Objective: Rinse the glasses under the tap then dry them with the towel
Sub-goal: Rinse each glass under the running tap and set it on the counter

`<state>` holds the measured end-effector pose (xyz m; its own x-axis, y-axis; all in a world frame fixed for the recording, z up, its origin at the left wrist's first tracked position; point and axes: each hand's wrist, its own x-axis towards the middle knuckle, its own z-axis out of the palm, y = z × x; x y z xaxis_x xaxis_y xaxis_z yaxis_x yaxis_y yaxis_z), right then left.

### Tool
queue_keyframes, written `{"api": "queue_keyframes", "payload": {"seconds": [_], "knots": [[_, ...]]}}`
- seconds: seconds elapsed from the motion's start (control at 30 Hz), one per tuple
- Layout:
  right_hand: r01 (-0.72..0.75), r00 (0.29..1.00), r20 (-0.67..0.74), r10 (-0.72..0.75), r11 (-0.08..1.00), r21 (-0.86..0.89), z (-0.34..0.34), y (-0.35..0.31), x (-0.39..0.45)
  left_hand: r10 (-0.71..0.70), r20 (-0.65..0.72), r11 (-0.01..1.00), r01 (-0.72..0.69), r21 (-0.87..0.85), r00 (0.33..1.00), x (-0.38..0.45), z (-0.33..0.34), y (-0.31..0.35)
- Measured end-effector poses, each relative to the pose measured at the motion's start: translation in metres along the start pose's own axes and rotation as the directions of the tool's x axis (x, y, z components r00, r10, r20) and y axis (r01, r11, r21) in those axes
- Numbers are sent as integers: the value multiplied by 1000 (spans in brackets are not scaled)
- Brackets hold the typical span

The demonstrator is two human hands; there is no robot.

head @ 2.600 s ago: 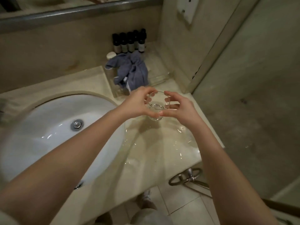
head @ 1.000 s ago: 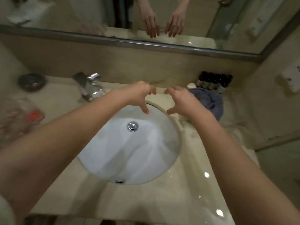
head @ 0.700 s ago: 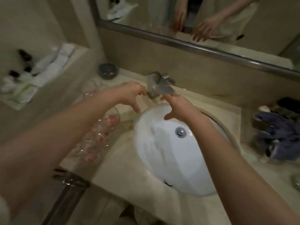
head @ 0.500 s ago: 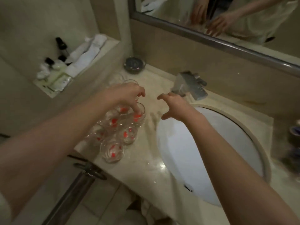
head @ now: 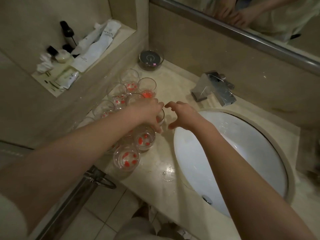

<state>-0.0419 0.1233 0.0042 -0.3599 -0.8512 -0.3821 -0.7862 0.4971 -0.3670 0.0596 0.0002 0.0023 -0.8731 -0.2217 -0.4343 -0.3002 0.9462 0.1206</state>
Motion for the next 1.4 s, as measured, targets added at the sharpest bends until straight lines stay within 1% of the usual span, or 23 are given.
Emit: {"api": "queue_keyframes", "payload": {"seconds": [0.13,0.27,0.4,0.53,0.67,0.73,0.77,0.87,0.9,0.93,1.0,1.07,1.1,1.13,1.17,1.27,1.4], "knots": [[-20,1000,15,19,999,46,2,10,-3,1,19,998,-2,57,1000,3,1,5],[-18,1000,-1,19,996,92,1,18,-5,-2,-2,1000,2,10,1000,12,3,0],[-15,1000,-16,17,989,149,-2,27,-8,7,9,1000,-7,1,1000,14,0,2],[-12,997,-70,29,972,233,-10,42,-20,-17,2,990,17,-140,1000,22,-3,12],[-58,979,-161,122,933,354,-28,65,-35,-26,-49,937,7,-350,998,41,-12,27],[-87,956,-211,203,885,458,-37,76,-41,-13,-57,892,-14,-453,998,50,-16,35],[-85,939,-239,248,839,537,-41,82,-44,-3,-61,872,-27,-489,998,56,-17,40],[-20,878,-288,382,631,775,-56,98,-52,18,-85,798,-65,-599,996,73,-13,51],[3,862,-292,415,572,820,-59,102,-55,24,-78,753,-70,-654,997,79,-11,53],[19,846,-299,441,535,844,-62,106,-56,33,-62,692,-67,-718,998,83,-10,56],[29,810,-317,494,506,862,-64,117,-56,42,-20,527,-40,-849,999,89,-4,62],[35,767,-314,560,452,891,-63,129,-52,32,13,277,4,-961,999,92,3,70],[37,744,-309,593,425,904,-62,136,-48,21,31,149,28,-988,999,94,8,73],[33,721,-310,620,417,908,-60,143,-44,7,52,49,52,-997,999,96,14,76],[22,703,-316,637,425,905,-59,149,-39,-1,80,-25,80,-996,997,98,19,79],[5,693,-326,643,447,895,-55,161,-22,2,120,-205,118,-972,993,104,31,86],[-3,682,-342,647,470,883,-55,172,1,-21,117,-393,100,-914,993,108,44,96]]}}
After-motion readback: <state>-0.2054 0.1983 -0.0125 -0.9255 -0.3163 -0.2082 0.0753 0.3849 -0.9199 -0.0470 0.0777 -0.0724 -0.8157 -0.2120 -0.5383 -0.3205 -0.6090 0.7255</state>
